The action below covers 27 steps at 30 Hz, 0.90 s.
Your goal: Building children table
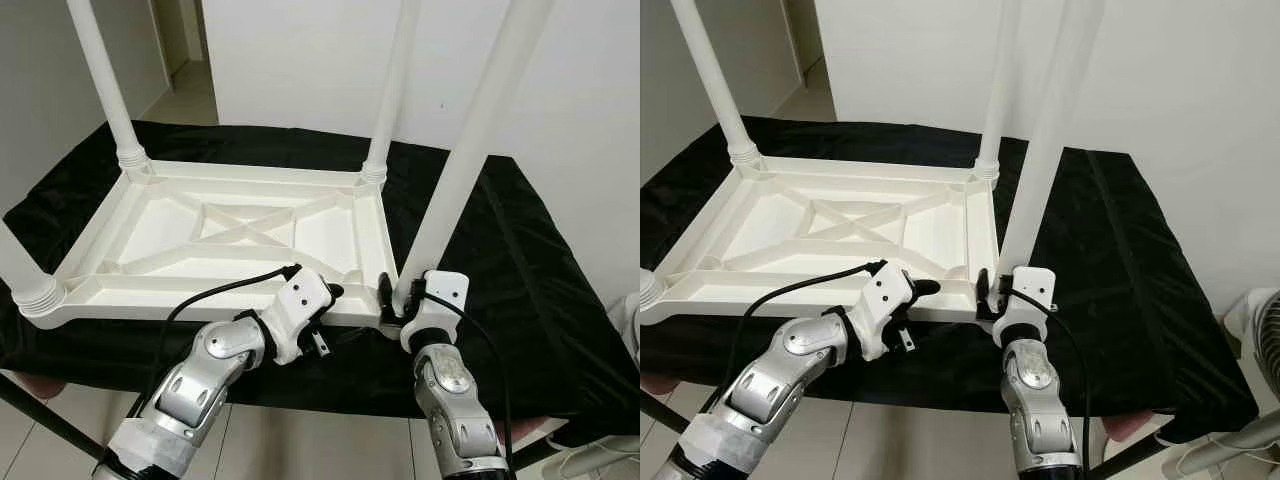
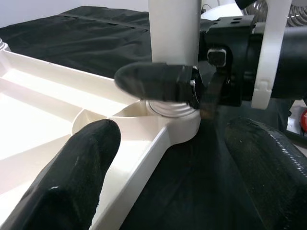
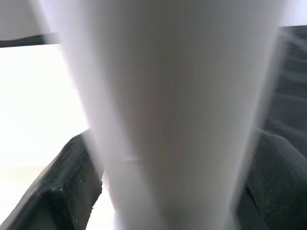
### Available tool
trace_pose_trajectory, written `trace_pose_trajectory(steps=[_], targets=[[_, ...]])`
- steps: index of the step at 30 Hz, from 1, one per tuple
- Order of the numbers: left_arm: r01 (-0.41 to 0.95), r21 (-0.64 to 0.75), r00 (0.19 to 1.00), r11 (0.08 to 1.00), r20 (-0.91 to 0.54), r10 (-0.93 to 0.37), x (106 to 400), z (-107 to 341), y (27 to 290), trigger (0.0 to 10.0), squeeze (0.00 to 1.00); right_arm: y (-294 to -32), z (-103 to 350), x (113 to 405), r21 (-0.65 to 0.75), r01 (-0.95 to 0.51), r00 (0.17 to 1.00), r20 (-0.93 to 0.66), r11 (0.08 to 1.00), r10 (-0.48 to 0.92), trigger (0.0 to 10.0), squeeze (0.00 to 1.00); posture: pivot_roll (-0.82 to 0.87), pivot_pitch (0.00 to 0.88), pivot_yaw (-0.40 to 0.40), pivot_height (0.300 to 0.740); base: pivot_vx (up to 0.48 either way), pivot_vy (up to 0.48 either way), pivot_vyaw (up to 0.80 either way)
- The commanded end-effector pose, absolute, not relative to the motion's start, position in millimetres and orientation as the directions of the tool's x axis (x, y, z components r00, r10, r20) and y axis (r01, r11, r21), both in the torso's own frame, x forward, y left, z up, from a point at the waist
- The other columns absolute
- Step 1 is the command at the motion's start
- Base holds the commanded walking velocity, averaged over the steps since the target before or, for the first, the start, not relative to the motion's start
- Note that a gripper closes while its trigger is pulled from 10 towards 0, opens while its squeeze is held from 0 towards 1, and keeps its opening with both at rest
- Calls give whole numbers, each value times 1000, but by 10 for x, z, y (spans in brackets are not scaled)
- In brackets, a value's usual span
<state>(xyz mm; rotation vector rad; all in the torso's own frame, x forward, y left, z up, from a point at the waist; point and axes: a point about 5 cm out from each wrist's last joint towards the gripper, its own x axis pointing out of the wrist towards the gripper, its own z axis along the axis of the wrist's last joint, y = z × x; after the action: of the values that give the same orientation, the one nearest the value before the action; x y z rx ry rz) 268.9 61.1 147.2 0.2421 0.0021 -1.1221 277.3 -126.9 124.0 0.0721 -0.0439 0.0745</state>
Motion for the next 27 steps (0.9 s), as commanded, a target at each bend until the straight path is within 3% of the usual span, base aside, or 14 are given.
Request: trace_pose_trajectory(steps=[1,10,18,19,20,21,27], targets=[[904,191,410,382,-136,-902,2682,1468,588,10000,0,-1280,1265,2774,68,-136,989,64,988,132,10000,0,-98,0,-21,740,0,0,0],[908,189,400,374,-131,-907,2671,1477,544,10000,0,-1470,1353,2836,-104,-398,913,51,911,405,10000,0,-102,0,-9,740,0,0,0],[910,190,395,369,-127,-910,2678,1486,523,10000,0,-1561,1359,2939,-163,-476,875,13,864,485,10000,0,-98,0,-14,740,0,0,0],[910,192,395,369,-127,-910,2673,1486,521,10000,0,-1560,1341,2977,-172,-514,853,-2,840,522,4863,0,-92,0,-20,740,0,0,0],[910,192,395,369,-127,-910,2673,1486,521,10000,0,-1560,1341,2977,-172,-514,853,-2,840,522,4863,0,-92,0,-20,740,0,0,0],[910,192,396,369,-127,-910,2668,1484,521,10000,0,-1555,1322,2985,-167,-531,844,-14,830,537,0,0,-90,0,-22,740,0,0,0],[908,191,400,373,-128,-908,2661,1477,527,10000,0,-1550,1252,2977,-152,-559,827,-37,815,560,0,0,-79,0,-27,740,0,0,0]])
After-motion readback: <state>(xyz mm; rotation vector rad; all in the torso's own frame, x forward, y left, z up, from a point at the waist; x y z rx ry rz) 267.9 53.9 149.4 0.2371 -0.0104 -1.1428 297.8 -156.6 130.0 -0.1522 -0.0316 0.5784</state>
